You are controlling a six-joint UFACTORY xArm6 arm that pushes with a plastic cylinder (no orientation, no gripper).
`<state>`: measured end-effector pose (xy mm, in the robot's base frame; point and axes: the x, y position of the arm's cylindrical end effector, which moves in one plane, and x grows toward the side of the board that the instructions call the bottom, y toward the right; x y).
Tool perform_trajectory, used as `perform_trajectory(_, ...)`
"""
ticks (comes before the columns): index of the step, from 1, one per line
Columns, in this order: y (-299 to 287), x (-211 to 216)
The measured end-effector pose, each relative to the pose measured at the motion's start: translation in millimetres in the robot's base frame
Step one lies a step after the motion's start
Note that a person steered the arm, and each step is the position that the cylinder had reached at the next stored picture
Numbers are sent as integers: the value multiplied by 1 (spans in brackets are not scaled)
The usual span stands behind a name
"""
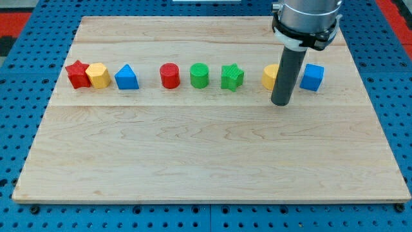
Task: Move heart to the top left
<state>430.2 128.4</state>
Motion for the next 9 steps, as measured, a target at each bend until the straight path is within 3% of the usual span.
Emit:
perform_trajectory(1,13,-19)
perform_trajectory(4,-30,-114)
perform_trajectory(5,-74,-103)
perform_trajectory(6,-52,-103)
perform_trajectory(8,-144,-106)
perform_trajectory(9,-97,-103)
